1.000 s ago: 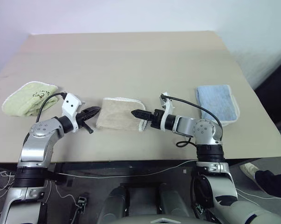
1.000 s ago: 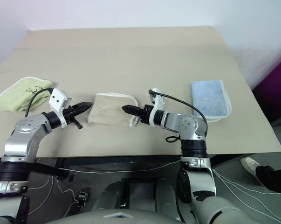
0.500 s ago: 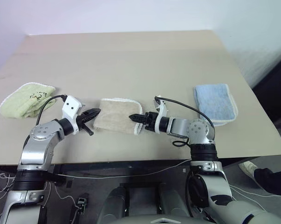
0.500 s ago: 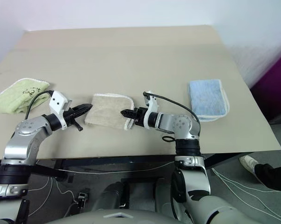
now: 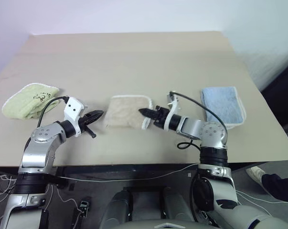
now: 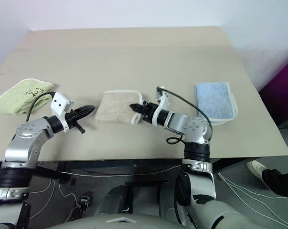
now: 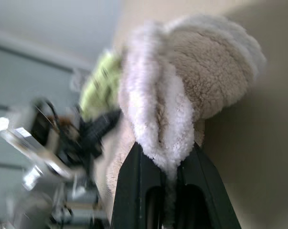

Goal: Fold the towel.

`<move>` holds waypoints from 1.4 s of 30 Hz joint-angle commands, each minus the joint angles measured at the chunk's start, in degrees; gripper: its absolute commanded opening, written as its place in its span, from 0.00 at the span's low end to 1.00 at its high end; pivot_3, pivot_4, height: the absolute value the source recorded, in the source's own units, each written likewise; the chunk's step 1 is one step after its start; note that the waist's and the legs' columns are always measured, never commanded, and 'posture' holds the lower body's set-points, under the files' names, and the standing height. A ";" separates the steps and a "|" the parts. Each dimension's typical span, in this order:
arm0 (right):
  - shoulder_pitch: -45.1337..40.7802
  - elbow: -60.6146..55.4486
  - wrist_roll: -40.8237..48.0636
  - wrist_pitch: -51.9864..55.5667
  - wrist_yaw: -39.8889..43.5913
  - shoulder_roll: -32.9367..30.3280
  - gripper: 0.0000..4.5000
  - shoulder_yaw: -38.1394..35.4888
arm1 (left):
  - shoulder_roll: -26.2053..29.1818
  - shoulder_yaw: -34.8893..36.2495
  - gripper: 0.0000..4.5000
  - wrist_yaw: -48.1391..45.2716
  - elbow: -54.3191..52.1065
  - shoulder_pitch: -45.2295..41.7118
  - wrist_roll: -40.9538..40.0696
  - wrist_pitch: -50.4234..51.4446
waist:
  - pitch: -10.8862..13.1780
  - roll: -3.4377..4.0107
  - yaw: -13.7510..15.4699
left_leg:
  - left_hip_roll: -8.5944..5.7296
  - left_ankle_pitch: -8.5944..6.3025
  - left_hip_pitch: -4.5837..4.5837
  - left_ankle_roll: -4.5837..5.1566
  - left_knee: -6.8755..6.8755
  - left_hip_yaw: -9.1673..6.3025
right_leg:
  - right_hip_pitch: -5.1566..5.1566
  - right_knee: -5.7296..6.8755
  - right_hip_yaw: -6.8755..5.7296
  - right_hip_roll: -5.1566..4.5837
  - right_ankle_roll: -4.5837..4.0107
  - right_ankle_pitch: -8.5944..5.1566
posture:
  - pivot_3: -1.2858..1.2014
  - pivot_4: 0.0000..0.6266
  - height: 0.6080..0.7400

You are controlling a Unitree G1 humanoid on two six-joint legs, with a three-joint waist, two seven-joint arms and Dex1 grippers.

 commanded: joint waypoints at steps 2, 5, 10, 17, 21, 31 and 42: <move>-4.21 -7.32 8.33 -2.98 -8.64 -4.60 0.01 -11.10 | -0.56 0.46 0.01 0.05 -1.17 -0.55 -0.17 -1.23 | 0.00 0.01 0.50 | 0.00 0.00 0.00 0.00 0.00 0.00 | 0.01 0.00 0.00 0.00 0.00 0.00 | 0.52 0.24 1.00; -4.61 -10.02 12.77 -4.04 -15.57 -10.17 0.01 -17.52 | -1.48 -0.41 0.01 -0.30 -0.11 -1.35 0.06 -1.46 | 0.01 0.02 1.12 | -0.03 0.00 -0.01 0.00 0.00 0.00 | 0.05 -0.06 -0.02 -0.04 0.00 0.00 | 0.52 0.24 1.00; -1.54 -14.78 19.53 -7.73 -29.85 -15.16 0.01 -25.22 | -3.50 -2.84 0.01 -1.61 2.50 -3.98 0.70 -2.21 | 0.02 0.02 1.58 | 0.01 0.01 -0.01 0.02 -0.02 0.03 | 0.05 -0.08 0.00 -0.01 0.00 0.00 | 0.52 0.24 1.00; 11.11 -21.59 29.22 -15.17 -44.53 -12.11 0.01 -26.76 | -6.22 -5.79 0.01 -3.55 6.69 -7.61 1.84 -3.93 | 0.02 0.02 1.51 | 0.02 0.02 -0.01 0.04 -0.01 0.11 | 0.08 -0.05 0.06 0.02 0.00 0.00 | 0.52 0.24 1.00; 16.86 -25.06 32.62 -19.83 -48.82 -10.70 0.01 -23.92 | -6.88 -6.15 0.01 -4.10 7.79 -8.29 2.23 -4.61 | 0.03 0.04 1.49 | 0.04 0.02 0.01 0.04 0.01 0.15 | 0.06 -0.01 0.11 0.05 0.00 0.00 | 0.52 0.24 1.00; 23.75 -25.88 37.45 -28.32 -50.41 -13.67 0.13 -17.78 | -7.72 -6.44 0.01 -4.79 8.89 -8.52 2.56 -5.54 | 0.03 0.04 1.63 | 0.03 0.02 0.04 0.05 0.03 0.14 | 0.13 -0.03 0.09 0.14 0.01 0.00 | 0.52 0.24 1.00; 26.62 -27.70 40.31 -35.95 -51.03 -17.37 0.93 -14.78 | -8.45 -6.40 0.01 -5.37 10.64 -9.29 2.73 -6.39 | 0.02 0.04 1.65 | 0.03 0.02 0.05 0.05 0.04 0.14 | 0.16 -0.04 0.09 0.14 0.01 -0.01 | 0.52 0.24 1.00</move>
